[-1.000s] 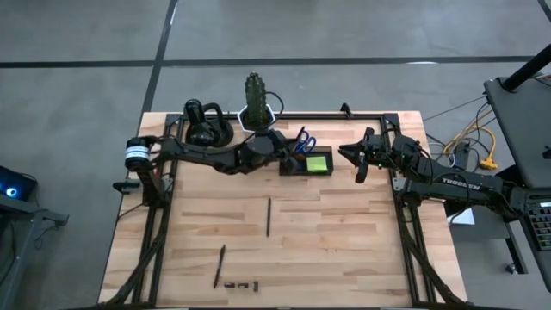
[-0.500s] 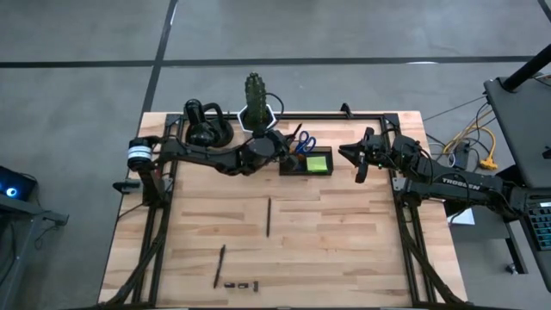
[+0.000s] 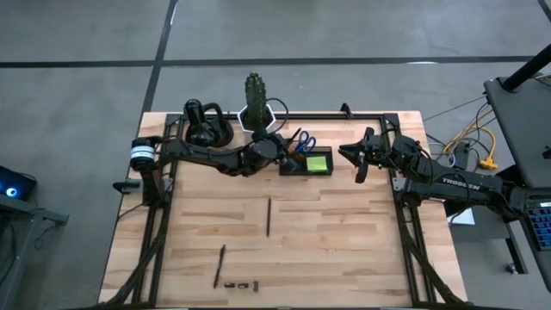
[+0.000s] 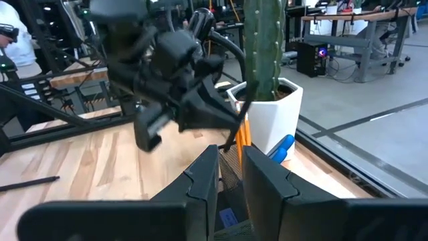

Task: Pick and place office supplies into organizer
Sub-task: Put the middle pen into the left section of the desk organizer, then put the top pen into the left section of the desk organizer

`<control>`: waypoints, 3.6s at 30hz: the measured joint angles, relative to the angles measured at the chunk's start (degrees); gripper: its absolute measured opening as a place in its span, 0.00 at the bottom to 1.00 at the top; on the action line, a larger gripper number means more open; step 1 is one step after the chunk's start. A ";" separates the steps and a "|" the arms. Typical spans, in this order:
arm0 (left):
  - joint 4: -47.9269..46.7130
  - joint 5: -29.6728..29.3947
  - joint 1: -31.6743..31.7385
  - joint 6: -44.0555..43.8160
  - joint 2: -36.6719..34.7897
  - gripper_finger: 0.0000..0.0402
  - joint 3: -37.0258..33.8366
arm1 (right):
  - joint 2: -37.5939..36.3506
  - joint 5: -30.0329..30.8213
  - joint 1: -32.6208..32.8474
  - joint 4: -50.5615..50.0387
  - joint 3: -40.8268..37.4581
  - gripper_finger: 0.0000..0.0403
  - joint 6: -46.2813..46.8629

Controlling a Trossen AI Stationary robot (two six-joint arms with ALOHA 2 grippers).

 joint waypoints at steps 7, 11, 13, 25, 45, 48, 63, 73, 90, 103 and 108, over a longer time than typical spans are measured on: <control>0.79 0.15 0.00 -3.51 2.92 0.04 0.50 | -0.02 0.02 0.00 0.01 0.00 0.14 0.06; 0.42 0.13 0.00 -4.91 2.95 0.04 0.44 | -0.02 -0.02 0.00 -0.04 0.00 0.14 0.73; 0.44 0.13 0.00 -4.90 2.82 0.04 0.44 | 0.00 -0.02 0.02 -0.02 0.00 0.14 0.75; 0.41 0.53 0.00 -4.90 2.69 0.07 0.44 | -0.02 -0.04 0.02 -0.07 0.00 0.14 0.67; 0.81 8.38 -1.51 -4.95 -0.92 0.32 2.23 | -0.02 -0.09 0.02 -0.24 0.00 0.14 0.66; 0.41 16.16 -2.40 -4.95 -3.66 0.32 2.45 | 0.00 -0.08 0.02 -0.26 0.00 0.14 0.67; -15.38 27.39 -9.68 -17.94 -14.95 0.32 2.25 | 0.00 -0.07 0.01 -0.24 -0.01 0.14 0.62; -32.18 32.80 -9.77 -54.74 -15.60 0.27 2.12 | 0.00 -0.04 0.02 -0.24 0.00 0.14 0.45; -60.46 45.63 -11.29 -79.93 -12.46 0.10 11.68 | 0.00 0.02 0.00 -0.24 0.00 0.14 -1.33; -57.50 43.79 -11.35 -67.72 -0.81 0.03 19.46 | 1.04 0.34 0.00 -0.30 -0.04 0.14 -1.45; -56.56 47.57 -11.36 -67.89 0.09 0.03 18.44 | 1.16 0.37 0.00 -0.28 -0.04 0.14 -1.14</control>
